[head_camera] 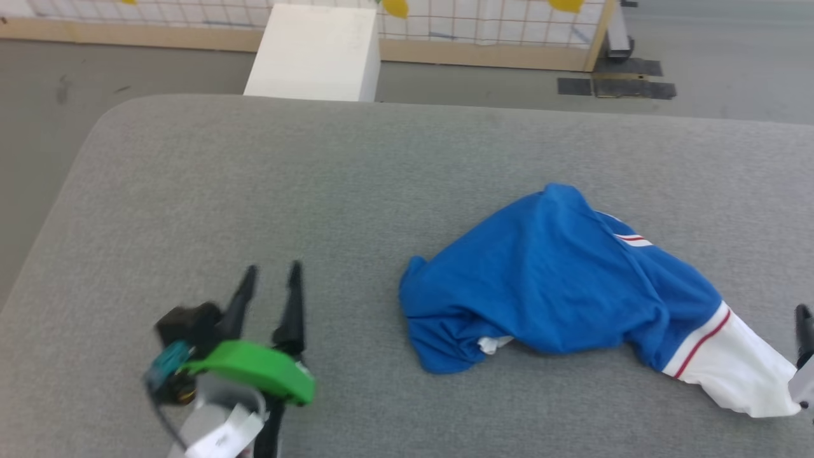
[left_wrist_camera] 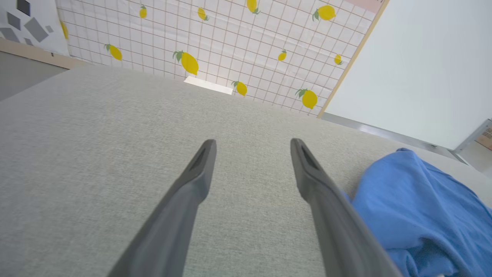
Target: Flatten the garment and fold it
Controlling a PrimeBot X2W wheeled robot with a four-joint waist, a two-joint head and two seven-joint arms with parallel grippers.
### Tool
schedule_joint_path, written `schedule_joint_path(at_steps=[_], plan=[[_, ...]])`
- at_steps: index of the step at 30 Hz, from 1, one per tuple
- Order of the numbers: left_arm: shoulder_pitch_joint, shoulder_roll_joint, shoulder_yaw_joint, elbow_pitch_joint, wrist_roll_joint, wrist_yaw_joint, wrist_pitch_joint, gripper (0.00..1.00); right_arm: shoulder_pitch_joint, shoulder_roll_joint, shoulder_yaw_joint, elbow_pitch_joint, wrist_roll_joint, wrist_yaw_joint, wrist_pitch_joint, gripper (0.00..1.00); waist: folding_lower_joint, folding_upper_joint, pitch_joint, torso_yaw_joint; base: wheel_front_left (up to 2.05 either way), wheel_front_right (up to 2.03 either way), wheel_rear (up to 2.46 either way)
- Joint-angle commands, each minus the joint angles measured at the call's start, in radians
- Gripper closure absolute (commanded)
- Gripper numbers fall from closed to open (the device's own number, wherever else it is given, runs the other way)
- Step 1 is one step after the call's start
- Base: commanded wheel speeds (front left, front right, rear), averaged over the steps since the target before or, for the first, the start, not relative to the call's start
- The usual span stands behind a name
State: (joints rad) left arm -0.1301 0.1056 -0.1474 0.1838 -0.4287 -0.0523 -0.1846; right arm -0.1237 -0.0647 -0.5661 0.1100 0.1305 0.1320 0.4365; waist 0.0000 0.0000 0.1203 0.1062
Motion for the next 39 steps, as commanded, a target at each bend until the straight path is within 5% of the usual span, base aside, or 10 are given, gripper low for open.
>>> schedule_joint_path(at_steps=[1, 6, 13, 17, 22, 23, 24, 25, 39], plan=[[-0.045, -0.007, -0.02, -0.001, -0.022, -0.015, 0.039, 0.0, -0.003, 0.006, 0.001, -0.021, 0.003, -0.001, -0.018, 0.0, 0.0, 0.0, -0.014, -0.026, 0.0, 0.0, 0.0], [-0.209, -0.018, -0.124, 0.045, -0.063, -0.045, 0.287, 0.0, 0.018, 0.013, 0.016, -0.074, 0.0, -0.001, -0.027, 0.0, 0.0, 0.0, -0.013, -0.069, 0.0, 0.0, 0.0], [-0.419, -0.018, -0.351, 0.162, -0.088, -0.068, 0.831, 0.0, 0.039, 0.014, 0.038, -0.07, 0.019, -0.001, -0.026, 0.0, 0.0, 0.0, 0.012, -0.135, 0.0, 0.0, 0.0], [-0.459, 0.018, -0.439, 0.156, -0.081, -0.074, 0.978, 0.0, 0.041, 0.014, 0.044, -0.062, 0.027, -0.001, -0.038, 0.0, 0.0, 0.0, 0.031, -0.165, 0.0, 0.0, 0.0], [-0.455, 0.055, -0.484, 0.159, -0.074, -0.076, 1.039, 0.0, 0.042, 0.014, 0.038, -0.056, 0.034, -0.001, -0.053, 0.0, 0.0, 0.0, 0.047, -0.176, 0.0, 0.0, 0.0], [-0.453, 0.058, -0.488, 0.16, -0.074, -0.076, 1.044, 0.14, 0.042, 0.014, 0.037, -0.056, 0.034, -0.001, -0.054, 0.0, 0.0, 0.0, 0.049, -0.176, 0.0, 0.0, 0.0], [-0.45, 0.058, -0.485, 0.156, -0.08, -0.076, 1.037, 0.66, 0.041, 0.014, 0.036, -0.056, 0.033, -0.001, -0.056, 0.0, 0.0, 0.0, 0.051, -0.175, 0.0, 0.0, 0.0], [-0.449, 0.057, -0.483, 0.153, -0.083, -0.076, 1.032, 1.0, 0.04, 0.014, 0.036, -0.056, 0.032, -0.001, -0.058, 0.0, 0.0, 0.0, 0.052, -0.172, 0.0, 0.0, 0.0], [-0.435, 0.014, -0.325, 0.0, -0.26, -0.052, 0.863, 1.0, 0.059, 0.014, 0.03, -0.02, 0.012, -0.001, -0.06, 0.0, 0.0, 0.0, -0.021, -0.029, 0.0, 0.0, 0.0]])
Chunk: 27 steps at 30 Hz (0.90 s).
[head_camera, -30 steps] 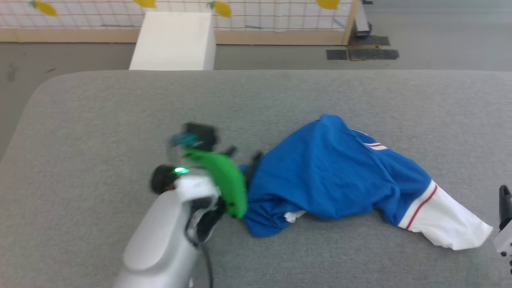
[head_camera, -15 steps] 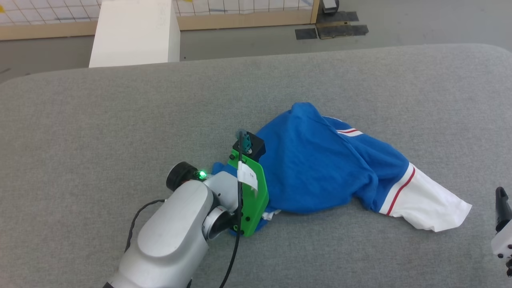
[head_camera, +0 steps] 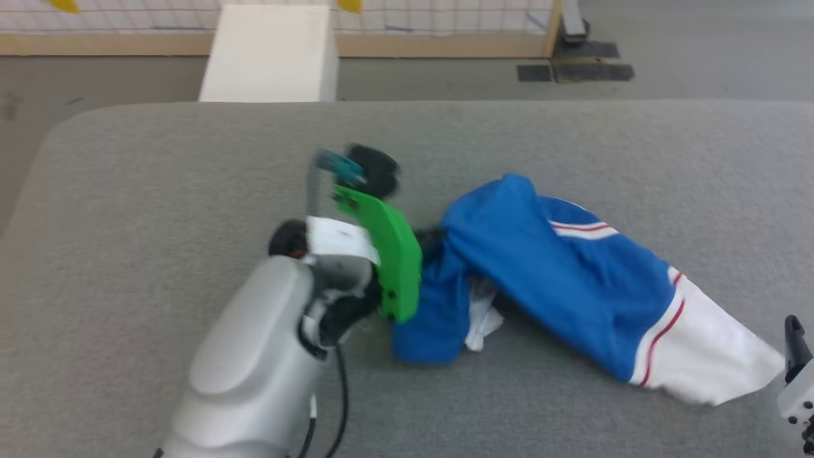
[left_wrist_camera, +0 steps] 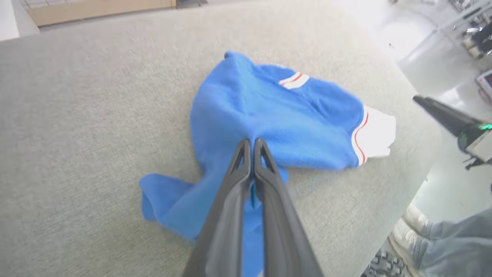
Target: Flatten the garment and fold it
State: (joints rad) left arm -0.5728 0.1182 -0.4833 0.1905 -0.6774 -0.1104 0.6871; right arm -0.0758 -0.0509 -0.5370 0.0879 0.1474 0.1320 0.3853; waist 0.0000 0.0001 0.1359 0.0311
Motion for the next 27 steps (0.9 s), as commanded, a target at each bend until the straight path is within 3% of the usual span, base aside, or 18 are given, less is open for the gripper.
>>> schedule_joint_path(at_steps=[1, 6, 7, 13, 17, 21, 22, 23, 27], plan=[[0.019, 0.008, 0.038, -0.03, -0.021, 0.02, -0.027, 1.0, 0.012, 0.001, 0.002, 0.006, -0.006, -0.001, -0.009, 0.0, 0.0, -0.0001, -0.044, 0.06, 0.0, 0.0, 0.0], [0.132, 0.063, 0.164, -0.166, -0.047, 0.107, -0.096, 1.0, 0.017, 0.001, 0.016, 0.018, -0.006, -0.001, -0.009, 0.0, 0.0, -0.0001, -0.064, 0.111, 0.0, 0.0, 0.0], [0.254, 0.1, 0.246, -0.235, -0.057, 0.184, -0.122, 1.0, 0.015, 0.001, 0.033, 0.027, -0.002, -0.001, -0.009, 0.0, 0.0, -0.0001, -0.065, 0.129, 0.0, 0.0, 0.0], [0.52, 0.124, 0.32, -0.249, -0.098, 0.292, -0.101, 1.0, 0.007, 0.001, 0.061, 0.046, 0.0, -0.001, -0.016, 0.0, 0.0, -0.0001, -0.054, 0.136, 0.0, 0.0, 0.0], [0.639, 0.101, 0.29, -0.209, -0.143, 0.304, -0.044, 1.0, 0.006, 0.001, 0.074, 0.072, 0.004, -0.001, -0.027, 0.0, 0.0, -0.0001, -0.049, 0.133, 0.0, 0.0, 0.0], [0.657, 0.071, 0.293, -0.197, -0.195, 0.275, -0.044, 1.0, 0.006, 0.001, 0.081, 0.09, 0.006, -0.001, -0.036, 0.0, 0.0, -0.0001, -0.05, 0.133, 0.0, 0.0, 0.0], [0.649, 0.06, 0.301, -0.21, -0.215, 0.256, -0.055, 0.8, 0.007, 0.001, 0.082, 0.092, 0.005, -0.001, -0.037, 0.0, 0.0, -0.0001, -0.051, 0.134, 0.0, 0.0, 0.0], [0.609, 0.042, 0.354, -0.267, -0.261, 0.194, -0.126, 0.0, 0.01, 0.001, 0.085, 0.091, -0.004, -0.001, -0.041, 0.0, 0.0, -0.0001, -0.059, 0.138, 0.0, 0.0, 0.0], [0.548, 0.041, 0.433, -0.335, -0.271, 0.091, -0.271, 0.0, 0.008, 0.001, 0.114, 0.074, -0.016, -0.001, -0.038, 0.0, 0.0, -0.0001, -0.071, 0.138, 0.0, 0.0, 0.0]])
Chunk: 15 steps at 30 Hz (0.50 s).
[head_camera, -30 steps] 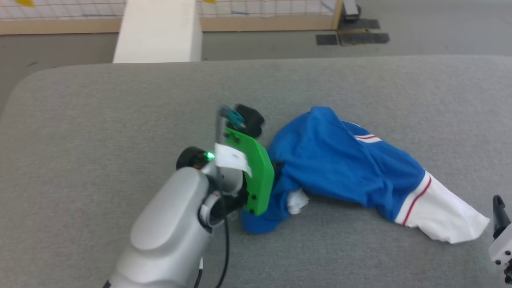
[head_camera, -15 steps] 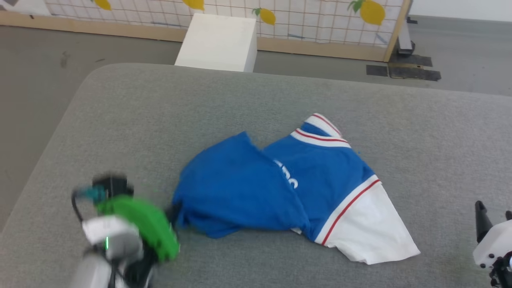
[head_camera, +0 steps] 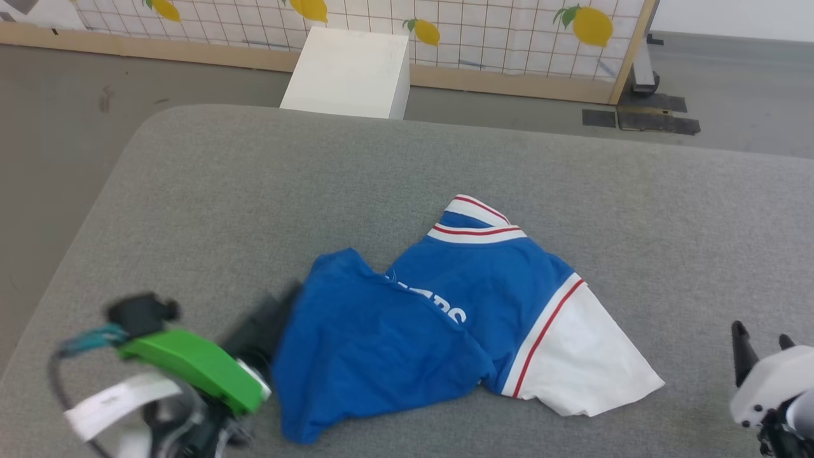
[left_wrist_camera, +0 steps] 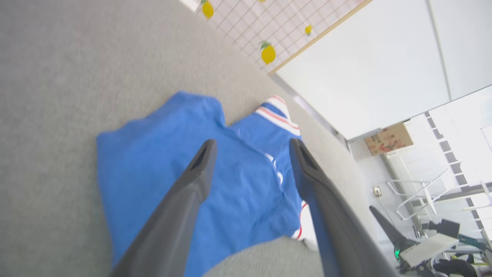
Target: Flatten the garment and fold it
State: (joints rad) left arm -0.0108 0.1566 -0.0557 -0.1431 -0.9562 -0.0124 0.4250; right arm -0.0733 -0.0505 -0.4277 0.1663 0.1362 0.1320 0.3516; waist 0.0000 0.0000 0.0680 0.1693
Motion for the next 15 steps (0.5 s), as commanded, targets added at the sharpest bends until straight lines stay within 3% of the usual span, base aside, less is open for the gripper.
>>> schedule_joint_path(at_steps=[1, 5, 9, 15], plan=[[-0.029, 0.014, 0.024, -0.009, 0.041, -0.029, -0.065, 0.0, 0.005, 0.0, 0.021, -0.012, -0.011, -0.001, 0.001, 0.0, 0.0, 0.0, -0.006, -0.001, 0.0, 0.0, 0.0], [-0.057, 0.061, 0.047, -0.003, 0.248, -0.077, -0.319, 0.0, -0.008, 0.0, 0.113, -0.04, -0.025, -0.001, 0.038, 0.0, 0.0, 0.0, -0.005, -0.01, 0.0, 0.0, 0.0], [-0.052, 0.095, 0.015, 0.051, 0.508, -0.065, -0.575, 0.0, -0.037, 0.0, 0.233, -0.058, -0.047, -0.001, 0.111, 0.0, 0.0, 0.0, 0.011, -0.014, 0.0, 0.0, 0.0], [-0.06, 0.06, -0.006, 0.143, 0.651, 0.004, -0.675, 0.0, -0.13, -0.011, 0.384, -0.021, -0.132, -0.001, 0.249, 0.0, 0.0, 0.0, 0.057, -0.008, 0.0, 0.0, 0.0]])
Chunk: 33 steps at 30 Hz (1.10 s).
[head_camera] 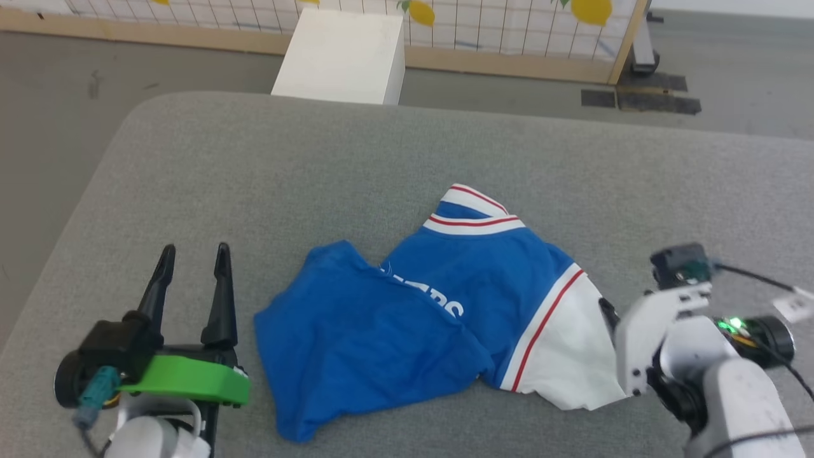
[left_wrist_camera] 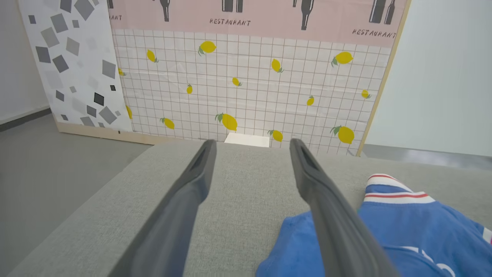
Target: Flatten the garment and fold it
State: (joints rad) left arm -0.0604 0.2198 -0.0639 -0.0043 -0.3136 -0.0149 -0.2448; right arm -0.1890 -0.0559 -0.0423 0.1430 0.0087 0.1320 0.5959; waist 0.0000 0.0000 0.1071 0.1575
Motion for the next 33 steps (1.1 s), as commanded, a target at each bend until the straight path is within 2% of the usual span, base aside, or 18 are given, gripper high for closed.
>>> schedule_joint_path(at_steps=[1, 3, 9, 14, 15, 16, 17, 20, 24, 29, 33], plan=[[-0.013, -0.005, 0.001, 0.016, 0.024, 0.019, -0.008, 0.0, -0.031, -0.007, 0.008, 0.015, -0.015, -0.001, 0.024, 0.0, 0.0, 0.0, 0.026, 0.006, 0.0, 0.0, 0.0], [-0.023, -0.022, 0.008, 0.028, 0.031, 0.037, -0.012, 0.0, -0.066, -0.024, 0.036, 0.047, -0.051, -0.001, 0.064, 0.0, 0.0, 0.0, 0.043, 0.011, 0.0, 0.0, 0.0], [-0.057, -0.043, 0.004, 0.034, 0.053, 0.04, -0.016, 0.0, -0.128, -0.069, 0.111, 0.16, -0.096, -0.001, 0.141, 0.0, 0.0, 0.0, 0.094, 0.035, 0.0, 0.0, 0.0], [-0.062, -0.062, 0.017, 0.027, 0.058, 0.035, -0.017, 0.0, -0.121, -0.09, 0.209, 0.211, -0.027, -0.001, 0.227, 0.0, 0.0, 0.0, 0.1, 0.038, 0.0, 0.0, 0.0], [-0.061, -0.065, 0.019, 0.025, 0.06, 0.034, -0.017, 0.0, -0.121, -0.097, 0.222, 0.21, -0.014, -0.001, 0.243, 0.11, 0.0, 0.0, 0.099, 0.036, 0.0, 0.0, 0.0], [-0.058, -0.069, 0.022, 0.024, 0.062, 0.032, -0.017, 0.0, -0.123, -0.108, 0.236, 0.202, 0.003, -0.001, 0.248, 0.91, 0.0, 0.0, 0.096, 0.033, 0.0, 0.0, 0.0], [-0.055, -0.072, 0.024, 0.024, 0.064, 0.03, -0.017, 0.0, -0.125, -0.12, 0.247, 0.194, 0.023, -0.001, 0.252, 1.0, 0.0, 0.0, 0.091, 0.03, 0.0, 0.0, 0.0], [-0.048, -0.08, 0.027, 0.023, 0.07, 0.024, -0.017, 0.0, -0.137, -0.149, 0.232, 0.157, 0.075, -0.001, 0.245, 1.0, 0.0, 0.0, 0.077, 0.021, 0.0, 0.0, 0.0], [-0.044, -0.089, 0.028, 0.028, 0.075, 0.014, -0.017, 0.0, -0.145, -0.204, 0.141, 0.083, 0.1, -0.001, 0.217, 1.0, 0.0, 0.0, 0.057, 0.016, 0.0, 0.0, 0.0], [-0.038, -0.095, 0.037, 0.031, 0.076, 0.005, -0.017, 0.0, -0.1, -0.315, -0.019, -0.005, 0.088, -0.001, 0.249, 1.0, 0.0, 0.0, 0.033, 0.008, 0.0, 0.0, 0.0], [-0.031, -0.1, 0.044, 0.033, 0.073, 0.003, -0.017, 0.0, -0.026, -0.371, -0.178, -0.007, 0.07, -0.001, 0.278, 1.0, 0.0, 0.0, 0.026, -0.001, 0.0, 0.0, 0.0]])
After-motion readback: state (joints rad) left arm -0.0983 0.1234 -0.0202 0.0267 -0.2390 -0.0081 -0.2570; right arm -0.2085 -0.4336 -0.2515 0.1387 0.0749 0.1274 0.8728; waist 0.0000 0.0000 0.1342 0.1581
